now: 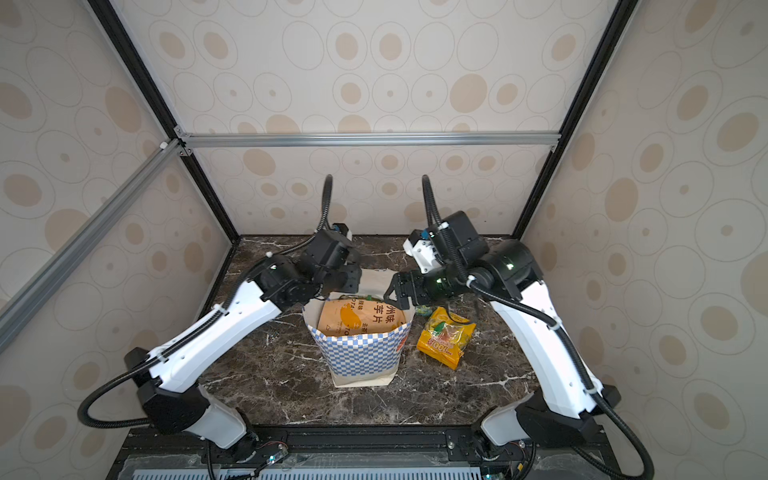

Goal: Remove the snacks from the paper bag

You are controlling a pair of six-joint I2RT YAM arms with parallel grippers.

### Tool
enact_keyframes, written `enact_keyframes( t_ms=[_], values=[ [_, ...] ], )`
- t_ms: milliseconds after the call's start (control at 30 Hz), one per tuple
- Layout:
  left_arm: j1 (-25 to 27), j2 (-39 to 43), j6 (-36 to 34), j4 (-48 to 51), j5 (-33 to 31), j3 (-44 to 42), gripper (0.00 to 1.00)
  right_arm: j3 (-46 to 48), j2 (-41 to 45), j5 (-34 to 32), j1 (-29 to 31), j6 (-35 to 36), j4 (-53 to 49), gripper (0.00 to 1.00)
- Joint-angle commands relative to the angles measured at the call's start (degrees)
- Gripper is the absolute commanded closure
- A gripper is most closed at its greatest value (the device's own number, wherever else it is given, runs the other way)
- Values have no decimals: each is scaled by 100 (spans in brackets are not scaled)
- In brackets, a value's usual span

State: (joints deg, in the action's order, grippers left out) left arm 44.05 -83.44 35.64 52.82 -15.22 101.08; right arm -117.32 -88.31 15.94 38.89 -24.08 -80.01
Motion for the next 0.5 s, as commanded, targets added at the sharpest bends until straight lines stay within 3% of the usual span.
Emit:
enact_keyframes(
  t_ms=[0, 167, 367, 467],
  values=[
    [-159, 560, 223, 282, -299, -215, 58, -223, -641, -680, 263, 282, -101, 16],
    [-178, 1389, 679, -491, -136, -1104, 48, -215, -1463, -1361, 563, 730, -189, 13],
    [-176, 2011, 727, -678, 0, -1551, 13, 758, -1707, -1941, 737, 869, 730, 12],
    [-178, 2201, 758, -650, 58, -1658, 2, 1269, -1733, -2063, 749, 878, 1277, 8]
  ],
)
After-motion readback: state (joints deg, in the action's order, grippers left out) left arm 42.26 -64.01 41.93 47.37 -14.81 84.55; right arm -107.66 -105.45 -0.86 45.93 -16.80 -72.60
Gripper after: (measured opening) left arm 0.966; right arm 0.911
